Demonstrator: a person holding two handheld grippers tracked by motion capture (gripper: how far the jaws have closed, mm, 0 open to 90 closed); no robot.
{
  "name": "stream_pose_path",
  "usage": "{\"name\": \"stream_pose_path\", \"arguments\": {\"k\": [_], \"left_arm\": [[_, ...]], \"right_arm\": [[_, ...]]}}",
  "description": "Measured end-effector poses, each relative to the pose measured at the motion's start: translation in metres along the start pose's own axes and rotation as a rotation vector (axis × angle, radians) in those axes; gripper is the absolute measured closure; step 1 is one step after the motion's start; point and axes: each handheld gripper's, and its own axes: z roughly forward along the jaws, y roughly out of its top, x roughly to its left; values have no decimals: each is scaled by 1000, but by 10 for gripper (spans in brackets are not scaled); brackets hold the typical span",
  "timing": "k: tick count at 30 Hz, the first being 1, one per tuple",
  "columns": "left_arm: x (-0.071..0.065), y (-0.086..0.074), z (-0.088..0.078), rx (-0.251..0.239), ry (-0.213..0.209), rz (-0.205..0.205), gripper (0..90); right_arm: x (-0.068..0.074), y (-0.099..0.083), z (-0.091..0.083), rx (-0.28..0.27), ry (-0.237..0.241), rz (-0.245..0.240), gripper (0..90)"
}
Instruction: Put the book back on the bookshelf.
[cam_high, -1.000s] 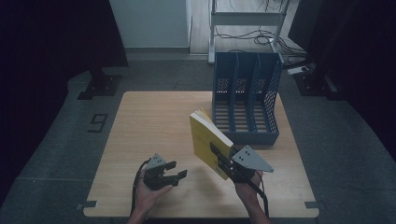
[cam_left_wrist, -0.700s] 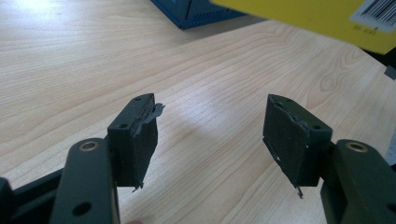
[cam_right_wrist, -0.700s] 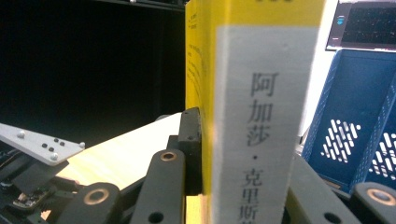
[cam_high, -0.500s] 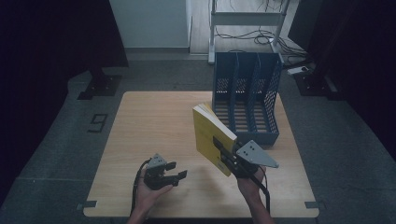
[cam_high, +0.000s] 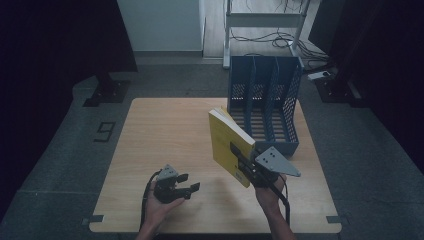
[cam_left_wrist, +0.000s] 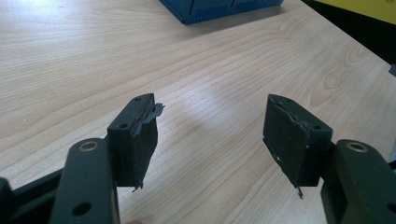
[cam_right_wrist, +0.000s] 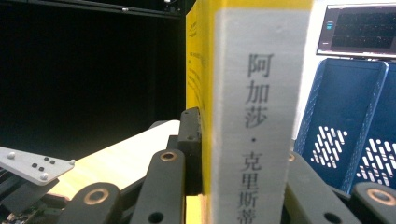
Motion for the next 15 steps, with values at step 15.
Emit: {"name": "stream_pose_path", "arguments": {"k": [15], "left_arm": [[1,0,-1,-7,4,-7,357]], "right_arm": [[-5,8,4,-11,-20,2,744]]}}
